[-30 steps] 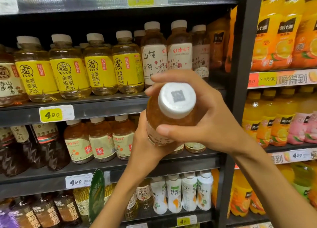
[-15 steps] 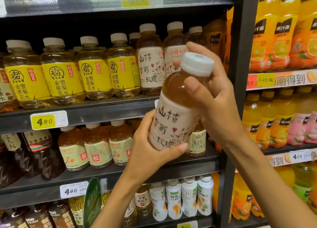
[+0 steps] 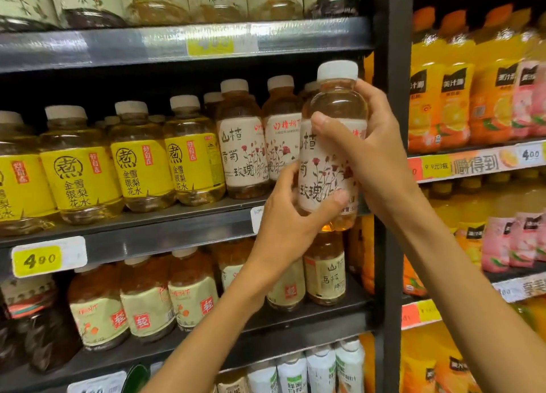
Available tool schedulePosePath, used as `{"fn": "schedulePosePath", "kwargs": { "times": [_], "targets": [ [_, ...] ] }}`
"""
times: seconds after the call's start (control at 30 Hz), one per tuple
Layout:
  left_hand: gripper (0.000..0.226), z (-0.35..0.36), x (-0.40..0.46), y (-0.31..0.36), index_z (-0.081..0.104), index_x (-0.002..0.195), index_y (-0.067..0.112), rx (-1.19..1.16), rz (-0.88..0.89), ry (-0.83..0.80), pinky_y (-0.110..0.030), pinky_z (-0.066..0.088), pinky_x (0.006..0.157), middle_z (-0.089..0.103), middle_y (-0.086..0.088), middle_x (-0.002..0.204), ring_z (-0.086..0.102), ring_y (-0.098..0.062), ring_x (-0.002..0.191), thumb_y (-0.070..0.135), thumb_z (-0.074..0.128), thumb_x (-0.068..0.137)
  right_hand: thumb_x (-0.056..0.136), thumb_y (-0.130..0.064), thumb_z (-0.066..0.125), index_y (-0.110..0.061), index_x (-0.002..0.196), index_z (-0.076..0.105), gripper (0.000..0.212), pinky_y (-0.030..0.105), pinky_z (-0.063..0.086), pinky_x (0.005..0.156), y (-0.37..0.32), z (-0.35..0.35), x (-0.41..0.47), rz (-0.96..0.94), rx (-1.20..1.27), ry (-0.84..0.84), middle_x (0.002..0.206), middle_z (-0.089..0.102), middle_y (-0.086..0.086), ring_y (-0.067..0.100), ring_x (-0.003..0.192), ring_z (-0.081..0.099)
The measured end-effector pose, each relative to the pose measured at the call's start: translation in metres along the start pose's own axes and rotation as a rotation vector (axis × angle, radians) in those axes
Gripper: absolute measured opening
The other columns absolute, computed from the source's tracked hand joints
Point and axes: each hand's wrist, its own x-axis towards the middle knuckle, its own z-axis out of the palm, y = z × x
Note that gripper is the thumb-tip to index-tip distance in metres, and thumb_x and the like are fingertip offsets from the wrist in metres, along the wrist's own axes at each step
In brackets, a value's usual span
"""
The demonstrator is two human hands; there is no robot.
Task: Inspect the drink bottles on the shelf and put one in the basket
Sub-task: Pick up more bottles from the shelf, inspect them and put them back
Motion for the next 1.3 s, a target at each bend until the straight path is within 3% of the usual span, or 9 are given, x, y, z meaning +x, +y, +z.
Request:
{"fn": "schedulePosePath", "kwargs": {
  "times": [0.07, 0.17, 0.37, 0.5, 0.67, 0.8, 1.07, 1.2, 1.3],
  "targets": [
    [0.07, 0.001, 0.015, 0.002, 0.042, 0.136, 0.021, 0.113, 0.054, 0.042, -0.002, 0.044, 0.076, 0.058, 0.017, 0.118, 0.056, 0.013, 0.103, 0.04, 0.075, 0.077, 0.083, -0.021, 0.074, -0.016, 0.136, 0.04, 0.063, 0.026, 0.051, 0.094, 0.003, 0.001, 0.012, -0.064, -0.078, 0.027, 0.127, 0.052, 0.0, 0.007, 0.111, 0.058],
    [0.063, 0.002, 0.032, 0.0, 0.046, 0.137, 0.017, 0.218, 0.107, 0.104, -0.003, 0.044, 0.081, 0.059, 0.009, 0.124, 0.056, 0.002, 0.109, 0.031, 0.074, 0.082, 0.083, -0.017, 0.073, -0.009, 0.138, 0.038, 0.066, 0.016, 0.046, 0.093, 0.013, 0.006, 0.024, -0.161, -0.165, 0.079, 0.129, 0.047, -0.001, 0.002, 0.115, 0.051],
    [0.057, 0.028, 0.031, -0.014, 0.042, 0.142, 0.014, 0.277, 0.134, 0.246, -0.005, 0.035, 0.101, 0.052, 0.006, 0.136, 0.047, -0.004, 0.126, 0.018, 0.065, 0.09, 0.084, -0.021, 0.072, -0.008, 0.144, 0.033, 0.073, 0.033, 0.047, 0.1, 0.038, 0.01, 0.035, -0.196, -0.26, 0.144, 0.136, 0.044, 0.007, 0.013, 0.122, 0.05],
    [0.062, 0.037, 0.031, -0.018, 0.035, 0.146, 0.012, 0.464, 0.157, 0.33, 0.006, 0.016, 0.099, 0.045, 0.0, 0.141, 0.03, 0.004, 0.127, 0.023, 0.062, 0.091, 0.085, -0.027, 0.071, -0.004, 0.143, 0.033, 0.073, 0.024, 0.043, 0.102, 0.048, 0.009, 0.041, -0.279, -0.367, 0.2, 0.136, 0.039, 0.009, 0.013, 0.124, 0.045],
    [0.061, 0.037, 0.041, -0.016, 0.038, 0.142, 0.009, 0.713, 0.149, 0.344, -0.016, 0.031, 0.093, 0.044, -0.007, 0.136, 0.039, -0.017, 0.128, 0.024, 0.063, 0.089, 0.089, -0.028, 0.067, -0.002, 0.143, 0.03, 0.071, 0.03, 0.044, 0.102, 0.057, 0.012, 0.045, -0.302, -0.442, 0.224, 0.138, 0.042, 0.013, 0.018, 0.126, 0.045],
    [0.063, 0.038, 0.045, -0.014, 0.038, 0.142, 0.011, 0.757, 0.112, 0.331, -0.016, 0.031, 0.083, 0.044, -0.008, 0.133, 0.043, -0.018, 0.122, 0.023, 0.065, 0.087, 0.092, -0.034, 0.062, -0.005, 0.143, 0.031, 0.067, 0.04, 0.043, 0.101, 0.062, 0.009, 0.05, -0.28, -0.534, 0.159, 0.14, 0.042, 0.012, 0.021, 0.126, 0.045],
    [0.062, 0.026, 0.044, -0.016, 0.033, 0.145, 0.013, 0.726, 0.107, 0.178, -0.02, 0.036, 0.095, 0.04, -0.004, 0.135, 0.042, -0.016, 0.126, 0.016, 0.063, 0.09, 0.097, -0.035, 0.053, -0.01, 0.15, 0.019, 0.068, 0.039, 0.034, 0.11, 0.069, 0.006, 0.057, -0.067, -0.552, 0.074, 0.142, 0.034, 0.015, 0.023, 0.132, 0.036],
    [0.047, 0.007, 0.054, 0.0, 0.043, 0.136, 0.009, 0.75, 0.202, 0.317, -0.025, 0.038, 0.1, 0.048, -0.007, 0.128, 0.045, -0.018, 0.119, 0.009, 0.057, 0.091, 0.096, -0.031, 0.055, -0.007, 0.146, 0.023, 0.064, 0.044, 0.041, 0.105, 0.072, 0.007, 0.061, -0.012, -0.449, 0.065, 0.138, 0.037, 0.017, 0.025, 0.126, 0.043],
    [0.045, -0.01, 0.077, 0.017, 0.045, 0.135, 0.006, 0.98, 0.308, 0.441, -0.033, 0.032, 0.102, 0.052, -0.011, 0.129, 0.042, -0.025, 0.122, 0.016, 0.053, 0.092, 0.095, -0.03, 0.056, -0.002, 0.143, 0.026, 0.063, 0.044, 0.041, 0.104, 0.076, 0.01, 0.062, -0.012, -0.425, 0.092, 0.138, 0.038, 0.018, 0.026, 0.126, 0.043]
  ]
}}
